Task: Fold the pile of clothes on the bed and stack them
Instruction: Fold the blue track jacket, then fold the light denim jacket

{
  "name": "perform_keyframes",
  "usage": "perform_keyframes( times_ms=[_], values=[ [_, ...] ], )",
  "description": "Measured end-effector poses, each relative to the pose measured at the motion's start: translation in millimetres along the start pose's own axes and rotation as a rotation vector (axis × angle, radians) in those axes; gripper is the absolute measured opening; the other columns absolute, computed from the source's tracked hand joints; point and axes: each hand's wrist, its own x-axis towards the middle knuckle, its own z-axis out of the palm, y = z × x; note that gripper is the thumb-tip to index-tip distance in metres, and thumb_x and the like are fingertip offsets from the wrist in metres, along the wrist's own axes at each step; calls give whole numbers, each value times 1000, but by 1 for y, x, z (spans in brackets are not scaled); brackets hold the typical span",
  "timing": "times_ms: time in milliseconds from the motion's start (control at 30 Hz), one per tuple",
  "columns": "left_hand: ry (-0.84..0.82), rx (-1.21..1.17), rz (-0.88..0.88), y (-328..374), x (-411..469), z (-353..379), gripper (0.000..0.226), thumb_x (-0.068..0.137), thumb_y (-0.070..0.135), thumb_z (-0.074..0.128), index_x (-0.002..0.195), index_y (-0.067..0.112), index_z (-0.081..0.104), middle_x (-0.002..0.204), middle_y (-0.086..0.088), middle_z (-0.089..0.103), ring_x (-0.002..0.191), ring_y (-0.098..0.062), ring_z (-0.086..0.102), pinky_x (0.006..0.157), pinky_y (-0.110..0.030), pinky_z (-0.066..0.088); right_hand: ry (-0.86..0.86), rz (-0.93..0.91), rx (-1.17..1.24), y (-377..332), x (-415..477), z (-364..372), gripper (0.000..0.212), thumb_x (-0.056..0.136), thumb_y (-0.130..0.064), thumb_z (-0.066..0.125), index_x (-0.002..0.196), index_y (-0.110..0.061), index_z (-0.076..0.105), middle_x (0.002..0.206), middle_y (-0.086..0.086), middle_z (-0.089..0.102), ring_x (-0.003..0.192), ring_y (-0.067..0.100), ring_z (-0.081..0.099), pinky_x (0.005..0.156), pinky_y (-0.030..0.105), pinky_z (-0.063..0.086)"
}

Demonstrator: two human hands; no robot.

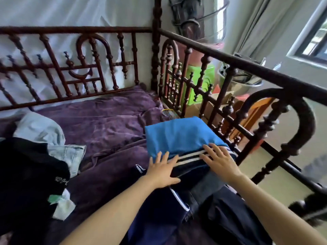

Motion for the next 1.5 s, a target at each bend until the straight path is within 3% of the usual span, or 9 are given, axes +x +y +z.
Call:
perform_keyframes(
  times_ms=[67,133,200,367,700,800,967,1300,1500],
  values=[
    [-157,-7,-12,4,10,18,79,89,55,47,150,28,5,158,-10,0,145,-30,-2,115,-52,7,-233,84,17,6,-20,35,87,14,-30,93,98,-19,73,112,19,66,103,35,65,74,51,53],
    [-208,-4,-15,-5,9,30,73,91,52,44,150,26,10,157,-9,8,144,-28,7,114,-46,15,-423,130,35,3,-31,47,76,70,-33,75,138,-20,45,146,24,33,136,36,34,103,56,32],
    [-216,-34,-62,-22,2,36,68,93,47,44,150,25,14,156,-8,13,142,-28,14,112,-41,22,-482,140,109,-5,-28,60,67,92,-23,47,150,-24,14,157,15,6,145,30,6,114,51,11],
    [-121,-122,-275,-73,-33,35,64,94,42,44,149,24,16,156,-5,11,141,-25,18,111,-37,27,-200,-23,176,-48,40,54,84,9,-36,90,91,-21,76,92,15,71,85,30,70,58,45,56],
    [323,-274,-841,-196,-232,12,59,95,38,48,147,22,25,153,-4,20,139,-22,23,109,-32,27,134,-442,266,-220,122,-62,71,18,-38,88,88,-27,76,103,12,71,93,28,69,67,43,56],
    [454,-312,-970,-216,-305,17,56,95,34,49,145,20,29,151,-2,26,138,-20,26,109,-30,28,133,-474,307,-262,123,-99,65,57,-35,81,118,-21,64,137,23,47,127,37,47,95,52,43],
    [614,-344,-1089,-228,-401,32,53,93,27,54,142,17,36,142,-4,38,132,-21,34,105,-32,34,200,-598,321,-330,117,-130,67,16,-35,87,81,-25,75,100,13,71,91,28,70,63,40,57],
    [711,-297,-1192,-276,-591,58,51,94,30,52,141,16,37,143,-2,36,131,-21,35,102,-30,34,237,-727,424,-485,63,-202,100,14,-36,89,104,-26,46,102,10,70,102,29,57,64,38,58],
    [681,-284,-1185,-317,-695,75,53,94,30,51,143,16,34,145,-4,35,130,-23,35,102,-31,34,144,-671,356,-584,22,-235,80,15,-32,90,92,-23,72,97,12,71,88,29,70,60,39,57]
  ],
)
